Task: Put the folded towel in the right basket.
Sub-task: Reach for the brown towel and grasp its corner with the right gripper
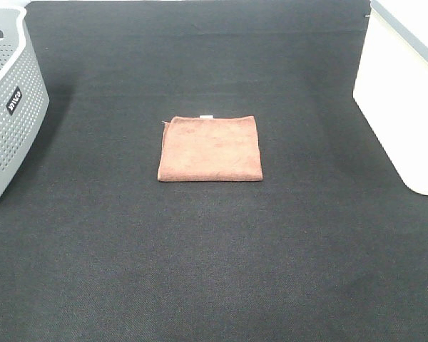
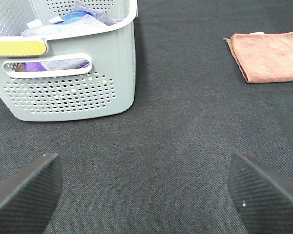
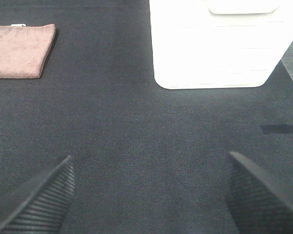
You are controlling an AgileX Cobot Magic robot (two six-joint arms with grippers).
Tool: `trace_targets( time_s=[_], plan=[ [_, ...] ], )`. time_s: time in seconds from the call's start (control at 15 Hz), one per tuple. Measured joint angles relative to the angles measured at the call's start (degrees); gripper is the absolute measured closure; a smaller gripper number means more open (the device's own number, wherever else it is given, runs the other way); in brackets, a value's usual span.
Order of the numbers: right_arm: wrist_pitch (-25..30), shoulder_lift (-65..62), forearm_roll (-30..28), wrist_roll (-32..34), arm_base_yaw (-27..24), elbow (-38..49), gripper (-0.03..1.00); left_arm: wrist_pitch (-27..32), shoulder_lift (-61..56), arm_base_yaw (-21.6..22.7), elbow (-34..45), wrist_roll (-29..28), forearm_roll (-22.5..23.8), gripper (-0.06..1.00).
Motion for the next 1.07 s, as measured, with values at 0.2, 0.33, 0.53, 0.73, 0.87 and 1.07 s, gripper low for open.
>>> trace_targets(
  time_s=[0.2,0.33,0.53,0.73,0.87,1.07],
  plan=[
    [0.0,0.0,0.0,0.0,0.0,0.0,0.19,0.0,0.0,0.0,0.0,0.0,0.0,0.07],
    [0.0,0.0,0.0,0.0,0.0,0.0,0.19,0.0,0.0,0.0,0.0,0.0,0.0,0.07],
    [0.0,0.0,0.0,0.0,0.0,0.0,0.19,0.0,0.0,0.0,0.0,0.0,0.0,0.07],
    [0.0,0.0,0.0,0.0,0.0,0.0,0.19,0.0,0.0,0.0,0.0,0.0,0.0,0.07],
    [0.0,0.0,0.0,0.0,0.0,0.0,0.19,0.0,0.0,0.0,0.0,0.0,0.0,0.07],
    [0.0,0.0,0.0,0.0,0.0,0.0,0.19,0.0,0.0,0.0,0.0,0.0,0.0,0.07]
  ],
)
